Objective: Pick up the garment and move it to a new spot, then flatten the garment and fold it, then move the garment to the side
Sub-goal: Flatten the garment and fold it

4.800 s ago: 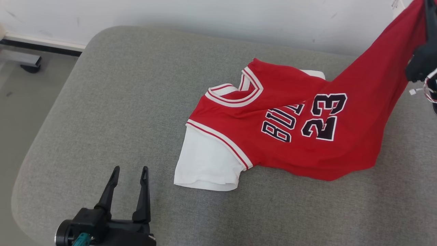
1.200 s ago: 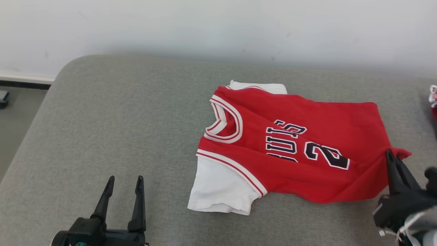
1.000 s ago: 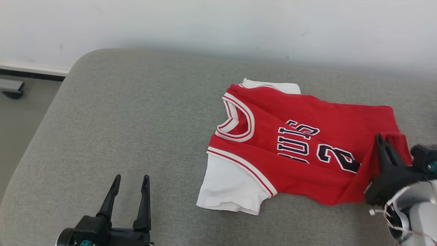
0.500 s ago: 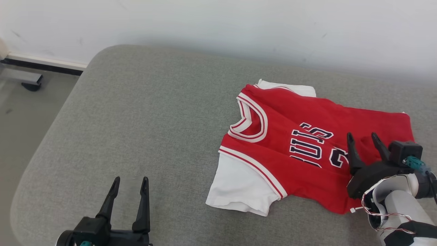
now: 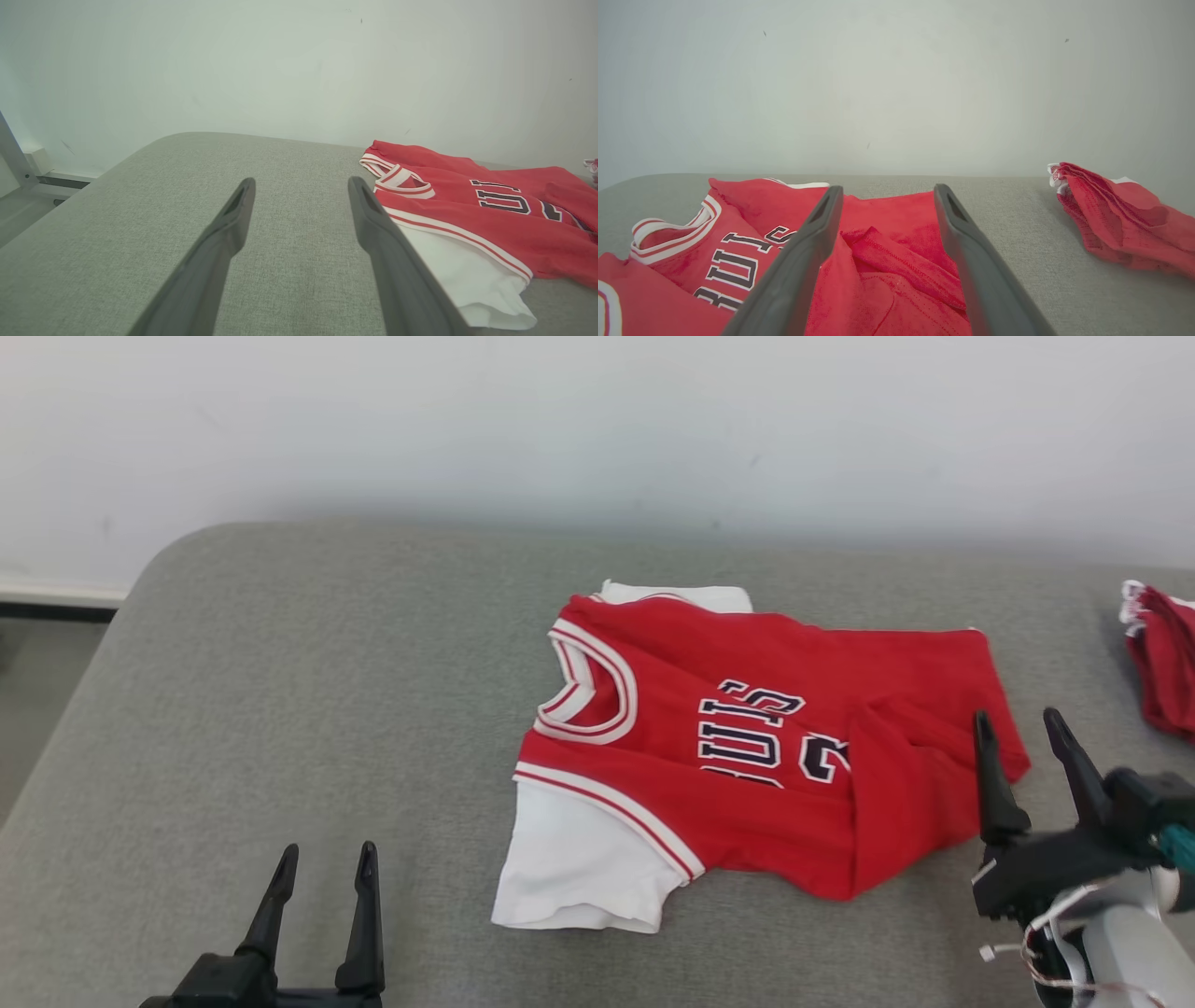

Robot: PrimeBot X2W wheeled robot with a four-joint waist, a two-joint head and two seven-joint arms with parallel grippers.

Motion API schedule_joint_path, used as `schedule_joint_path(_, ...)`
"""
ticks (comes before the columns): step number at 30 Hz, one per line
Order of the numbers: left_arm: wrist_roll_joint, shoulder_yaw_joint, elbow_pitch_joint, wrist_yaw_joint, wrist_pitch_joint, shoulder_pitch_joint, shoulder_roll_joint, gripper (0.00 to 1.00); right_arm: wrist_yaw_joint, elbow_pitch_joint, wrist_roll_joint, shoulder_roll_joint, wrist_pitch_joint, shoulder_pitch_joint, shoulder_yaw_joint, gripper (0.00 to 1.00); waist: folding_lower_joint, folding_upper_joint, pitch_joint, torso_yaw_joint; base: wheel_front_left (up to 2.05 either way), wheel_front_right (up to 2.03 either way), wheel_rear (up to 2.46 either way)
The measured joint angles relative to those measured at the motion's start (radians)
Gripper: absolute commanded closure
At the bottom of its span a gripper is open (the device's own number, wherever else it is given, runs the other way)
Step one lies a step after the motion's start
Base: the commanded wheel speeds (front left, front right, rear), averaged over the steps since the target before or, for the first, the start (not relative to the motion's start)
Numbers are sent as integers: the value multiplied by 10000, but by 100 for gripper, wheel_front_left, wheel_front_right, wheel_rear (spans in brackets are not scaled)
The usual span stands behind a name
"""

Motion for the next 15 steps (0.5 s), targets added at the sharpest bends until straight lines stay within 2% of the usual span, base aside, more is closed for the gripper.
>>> schedule_joint_path(6, 31, 71, 4, 0, 0, 131, 21, 0, 0, -1509, -100, 176, -13, 1463, -512, 0, 0, 0, -239, -507, 0, 0, 0)
schedule_joint_path(15, 13, 364, -8, 0, 0, 409, 159, 0, 0, -3568, -520, 1321, 447, 3553, -1419, 0, -2, -1, -667, -910, 0, 0, 0)
